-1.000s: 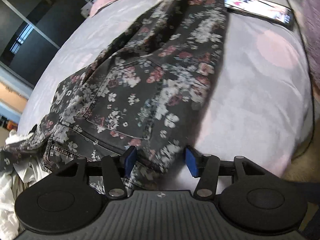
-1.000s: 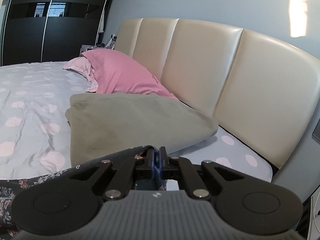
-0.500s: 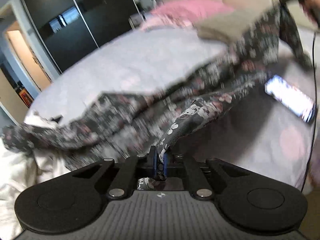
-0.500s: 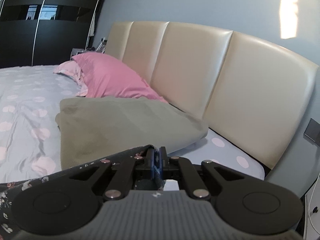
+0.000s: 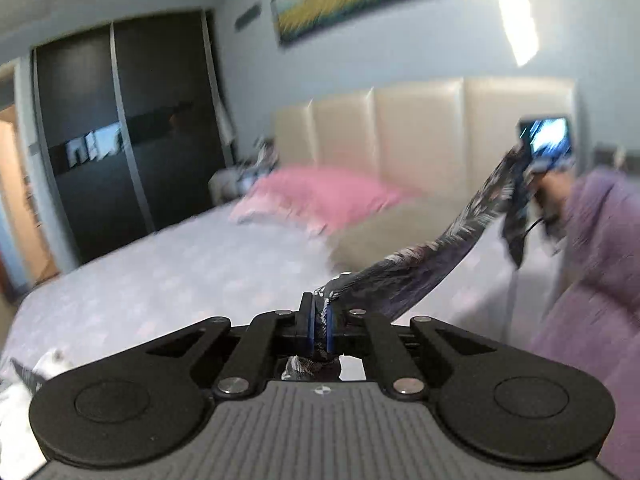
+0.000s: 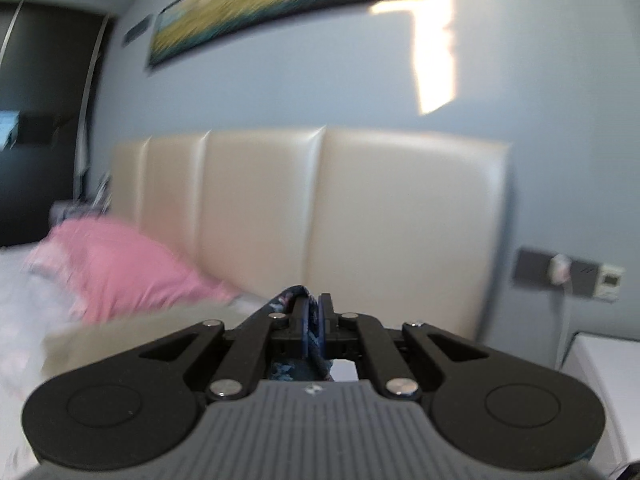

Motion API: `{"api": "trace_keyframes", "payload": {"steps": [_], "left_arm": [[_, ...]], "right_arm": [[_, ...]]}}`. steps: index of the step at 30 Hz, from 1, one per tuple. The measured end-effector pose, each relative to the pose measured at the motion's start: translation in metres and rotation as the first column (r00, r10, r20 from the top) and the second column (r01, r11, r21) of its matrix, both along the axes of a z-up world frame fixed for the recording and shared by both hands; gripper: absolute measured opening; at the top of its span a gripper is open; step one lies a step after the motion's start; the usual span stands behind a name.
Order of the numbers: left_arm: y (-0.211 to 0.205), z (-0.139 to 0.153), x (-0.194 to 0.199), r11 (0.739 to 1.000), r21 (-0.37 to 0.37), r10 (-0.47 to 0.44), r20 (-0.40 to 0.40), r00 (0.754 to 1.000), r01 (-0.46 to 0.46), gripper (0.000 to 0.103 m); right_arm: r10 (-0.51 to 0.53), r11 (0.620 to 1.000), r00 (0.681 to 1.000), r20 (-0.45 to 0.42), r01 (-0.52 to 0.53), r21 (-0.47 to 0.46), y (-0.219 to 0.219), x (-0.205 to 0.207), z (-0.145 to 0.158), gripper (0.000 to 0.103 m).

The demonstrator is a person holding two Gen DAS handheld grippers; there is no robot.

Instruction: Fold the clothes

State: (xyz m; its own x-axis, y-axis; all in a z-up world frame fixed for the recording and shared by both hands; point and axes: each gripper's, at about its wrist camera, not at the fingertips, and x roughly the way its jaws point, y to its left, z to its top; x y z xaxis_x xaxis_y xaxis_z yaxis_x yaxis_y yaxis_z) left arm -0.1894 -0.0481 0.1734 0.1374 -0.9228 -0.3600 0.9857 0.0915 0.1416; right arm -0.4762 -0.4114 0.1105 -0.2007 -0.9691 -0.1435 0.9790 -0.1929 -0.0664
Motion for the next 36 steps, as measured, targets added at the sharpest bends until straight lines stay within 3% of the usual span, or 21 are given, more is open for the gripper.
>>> {"api": "trace_keyframes", "payload": {"steps": [6, 9, 12, 16, 23, 27, 36], "left_arm": [[0.031, 0.06, 0.0, 0.989, -0.122, -0.1, -0.091, 0.991, 0.089, 0.003], [0.035, 0.066, 0.019, 0.992, -0.111, -0.07, -0.134, 0.988, 0.056, 0.004], [0.029, 0.048, 0.048, 0.999, -0.028, 0.034, -0.158, 0.987, -0.038, 0.003], [0.008, 0.004, 0.093, 0.976, 0.125, 0.198, -0.169, 0.966, -0.178, 0.004], [-0.027, -0.076, 0.184, 0.882, 0.329, 0.407, -0.166, 0.898, -0.338, 0.003], [-0.035, -0.103, 0.217, 0.848, 0.356, 0.461, -0.129, 0.878, -0.393, 0.003], [-0.071, -0.151, 0.273, 0.789, 0.388, 0.543, -0.076, 0.836, -0.477, 0.003]], "right_arm": [[0.007, 0.983, 0.998, 0.056, 0.003, -0.184, 0.027, -0.034, 0.071, 0.005], [0.075, 0.976, 0.997, 0.022, -0.069, -0.204, 0.035, -0.02, 0.077, 0.005], [0.142, 0.966, 0.99, -0.016, -0.142, -0.218, 0.043, -0.005, 0.081, 0.005], [0.237, 0.96, 0.967, -0.092, -0.248, -0.129, 0.041, 0.039, 0.04, 0.005], [0.385, 0.922, 0.909, -0.162, -0.368, 0.123, 0.028, 0.113, -0.048, 0.005], [0.439, 0.894, 0.874, -0.211, -0.4, 0.202, 0.019, 0.152, -0.079, 0.005], [0.462, 0.885, 0.837, -0.294, -0.41, 0.222, -0.017, 0.223, -0.108, 0.006]]}}
